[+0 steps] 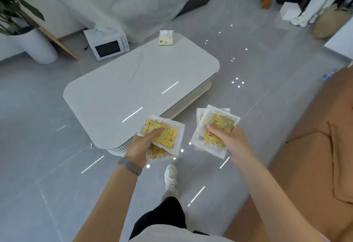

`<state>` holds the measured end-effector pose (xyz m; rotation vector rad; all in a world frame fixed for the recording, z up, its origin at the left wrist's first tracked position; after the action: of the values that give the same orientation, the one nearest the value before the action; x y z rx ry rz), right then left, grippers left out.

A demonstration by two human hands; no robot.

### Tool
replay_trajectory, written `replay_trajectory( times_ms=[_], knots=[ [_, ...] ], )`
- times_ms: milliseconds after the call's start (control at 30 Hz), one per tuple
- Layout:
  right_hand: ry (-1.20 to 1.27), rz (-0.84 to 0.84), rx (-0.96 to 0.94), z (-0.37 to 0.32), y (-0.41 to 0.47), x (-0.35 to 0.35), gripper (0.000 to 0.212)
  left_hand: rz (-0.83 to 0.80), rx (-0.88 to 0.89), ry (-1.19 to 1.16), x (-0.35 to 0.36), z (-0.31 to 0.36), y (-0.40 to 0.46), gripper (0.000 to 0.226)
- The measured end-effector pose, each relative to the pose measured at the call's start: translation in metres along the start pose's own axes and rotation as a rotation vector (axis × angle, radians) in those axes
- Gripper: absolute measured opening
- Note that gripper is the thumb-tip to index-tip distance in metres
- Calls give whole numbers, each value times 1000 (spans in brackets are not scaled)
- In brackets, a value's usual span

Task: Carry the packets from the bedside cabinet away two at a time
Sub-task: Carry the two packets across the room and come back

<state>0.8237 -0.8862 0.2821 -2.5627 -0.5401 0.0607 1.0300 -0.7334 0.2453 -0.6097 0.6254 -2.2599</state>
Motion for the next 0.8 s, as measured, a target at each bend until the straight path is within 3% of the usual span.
replay_trajectory(
  times_ms=[433,633,800],
  knots=[
    [-100,-73,95,-70,242,-10,23,157,-35,-102,83,55,198,7],
    [-146,-182,200,-44,334,-13,19,292,-89,-156,96,11,256,24],
    [-216,-305,230,6,423,-15,21,385,-86,-248,112,-59,313,17]
  ],
)
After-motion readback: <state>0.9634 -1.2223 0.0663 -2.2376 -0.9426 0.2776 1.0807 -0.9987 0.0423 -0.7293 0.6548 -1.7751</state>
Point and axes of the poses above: each hand's wrist, its own y-axis towards the middle knuckle, its own x-axis out of the palm, z = x × y, the point moved 9 cm from there along y, towards the middle knuckle, and after that the axes turned 1 degree about x, right-handed, at the moved point
